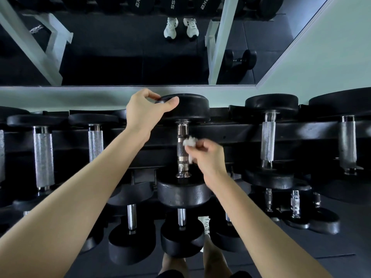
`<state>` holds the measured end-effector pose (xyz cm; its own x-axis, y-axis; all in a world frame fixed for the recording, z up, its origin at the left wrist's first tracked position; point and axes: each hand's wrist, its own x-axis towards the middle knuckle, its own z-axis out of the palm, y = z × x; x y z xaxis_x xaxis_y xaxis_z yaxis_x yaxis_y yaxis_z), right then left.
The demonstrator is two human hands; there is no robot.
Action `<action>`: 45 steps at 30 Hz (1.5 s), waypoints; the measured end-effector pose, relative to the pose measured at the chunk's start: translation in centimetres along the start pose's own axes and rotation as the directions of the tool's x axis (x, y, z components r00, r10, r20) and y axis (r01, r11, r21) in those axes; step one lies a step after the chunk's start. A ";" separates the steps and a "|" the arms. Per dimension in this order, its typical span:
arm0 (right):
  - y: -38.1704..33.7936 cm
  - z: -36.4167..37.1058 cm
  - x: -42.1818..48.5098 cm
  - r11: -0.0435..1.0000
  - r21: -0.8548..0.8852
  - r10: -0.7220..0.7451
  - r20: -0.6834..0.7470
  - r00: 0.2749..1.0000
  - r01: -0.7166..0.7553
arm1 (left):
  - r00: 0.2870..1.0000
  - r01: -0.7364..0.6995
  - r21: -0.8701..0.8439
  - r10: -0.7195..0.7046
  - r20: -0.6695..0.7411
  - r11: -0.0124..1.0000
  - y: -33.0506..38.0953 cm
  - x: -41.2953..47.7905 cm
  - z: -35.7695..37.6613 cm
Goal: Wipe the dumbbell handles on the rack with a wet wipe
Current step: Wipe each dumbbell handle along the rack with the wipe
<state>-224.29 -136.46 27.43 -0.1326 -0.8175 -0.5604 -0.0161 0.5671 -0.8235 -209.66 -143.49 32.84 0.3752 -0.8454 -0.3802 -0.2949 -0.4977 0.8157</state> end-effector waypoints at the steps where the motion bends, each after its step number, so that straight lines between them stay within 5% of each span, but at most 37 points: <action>1: 0.6 -0.4 -1.0 0.995 -0.092 -0.049 0.013 0.999 0.050 | 1.000 0.008 -0.012 -0.008 0.007 1.000 0.0 0.2 -0.1; 4: 0.6 -0.8 -1.6 0.966 -0.225 -0.123 0.040 0.992 0.129 | 1.000 0.007 -0.016 -0.007 0.011 1.000 0.0 0.2 0.0; 8: -1.6 1.0 0.8 0.988 -0.106 -0.120 -0.028 0.992 0.117 | 1.000 -0.014 0.007 0.014 -0.006 1.000 0.2 -0.2 0.1; 14: 0.4 0.4 -2.6 0.896 -0.338 -0.283 0.063 0.957 0.287 | 1.000 0.008 -0.008 -0.008 0.006 1.000 0.0 0.0 0.0; 22: -0.5 1.5 -1.7 0.972 -0.133 -0.204 -0.066 0.977 0.195 | 1.000 0.001 -0.003 -0.001 0.006 1.000 -0.2 0.0 0.1; 27: 0.0 1.1 -0.9 0.961 -0.160 -0.234 -0.026 0.972 0.227 | 1.000 -0.005 -0.005 0.005 0.009 1.000 -0.3 -0.1 0.0; 32: 1.3 0.8 -2.2 0.848 -0.409 -0.328 0.093 0.940 0.337 | 1.000 -0.013 -0.008 0.013 0.017 1.000 -0.1 -0.3 0.1; 37: 0.3 1.8 -1.6 0.891 -0.325 -0.348 -0.042 0.936 0.317 | 1.000 -0.013 0.000 0.013 0.020 1.000 0.0 -0.2 0.1; 41: 0.6 2.5 -2.5 0.924 -0.316 -0.232 -0.021 0.972 0.214 | 1.000 -0.016 0.012 0.016 0.022 1.000 0.1 -0.2 0.0; 45: 0.5 2.5 -2.1 0.921 -0.292 -0.288 -0.070 0.955 0.256 | 0.999 -0.017 0.015 0.017 0.029 1.000 0.0 -0.1 0.0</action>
<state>-221.52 -134.74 27.92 -0.1911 -0.9371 -0.2921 -0.3382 0.3422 -0.8767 -209.73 -143.39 32.87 0.3442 -0.8589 -0.3793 -0.3140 -0.4860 0.8156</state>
